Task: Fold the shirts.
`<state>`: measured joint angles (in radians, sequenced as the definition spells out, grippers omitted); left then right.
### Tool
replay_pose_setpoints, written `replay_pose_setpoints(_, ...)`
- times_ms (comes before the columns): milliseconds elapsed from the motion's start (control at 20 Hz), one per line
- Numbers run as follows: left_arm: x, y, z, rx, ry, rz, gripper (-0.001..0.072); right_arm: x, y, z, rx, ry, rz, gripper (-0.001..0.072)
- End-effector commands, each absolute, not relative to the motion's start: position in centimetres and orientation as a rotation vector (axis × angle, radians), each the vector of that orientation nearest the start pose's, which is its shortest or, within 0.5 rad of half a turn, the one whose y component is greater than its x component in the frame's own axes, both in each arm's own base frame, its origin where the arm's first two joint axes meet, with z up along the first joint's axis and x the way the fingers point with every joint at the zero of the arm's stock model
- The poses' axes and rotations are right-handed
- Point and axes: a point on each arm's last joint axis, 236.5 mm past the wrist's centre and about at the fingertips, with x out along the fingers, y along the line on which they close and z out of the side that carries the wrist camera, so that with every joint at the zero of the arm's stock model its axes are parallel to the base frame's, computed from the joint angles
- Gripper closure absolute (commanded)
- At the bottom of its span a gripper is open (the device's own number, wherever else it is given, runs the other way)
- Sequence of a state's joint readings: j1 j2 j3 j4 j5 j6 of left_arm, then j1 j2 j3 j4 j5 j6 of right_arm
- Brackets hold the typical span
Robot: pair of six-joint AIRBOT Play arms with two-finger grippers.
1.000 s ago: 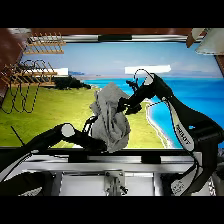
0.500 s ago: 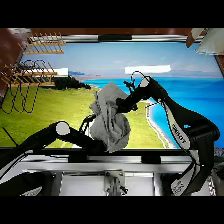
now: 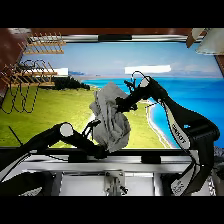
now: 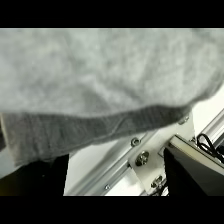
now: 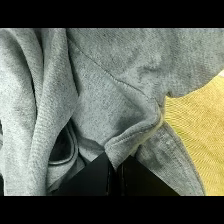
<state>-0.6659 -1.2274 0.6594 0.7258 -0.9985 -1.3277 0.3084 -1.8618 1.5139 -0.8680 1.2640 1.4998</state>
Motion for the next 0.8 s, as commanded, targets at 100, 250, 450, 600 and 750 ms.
replay_pose_setpoints(100,17.2,-31.0,-7.0,-0.284,1.512,-0.796,-0.0013,37.9,27.6,-7.3,0.416,1.649,0.638,0.0644)
replay_pose_setpoints(250,17.0,-30.6,-4.8,-0.305,1.514,-0.816,0.0196,37.8,27.6,-7.3,0.416,1.653,0.640,0.0644)
replay_pose_setpoints(450,17.0,-25.5,-4.0,-0.119,1.506,-0.749,-0.0013,37.8,27.6,-7.3,0.416,1.652,0.640,0.0644)
replay_pose_setpoints(600,19.8,-23.2,-6.4,-0.058,1.470,-0.584,-0.0013,37.6,27.7,-7.2,0.417,1.661,0.644,0.0644)
replay_pose_setpoints(750,27.5,-22.7,-4.8,-0.281,1.237,-0.415,0.0088,37.0,27.8,-7.0,0.424,1.684,0.660,0.0644)
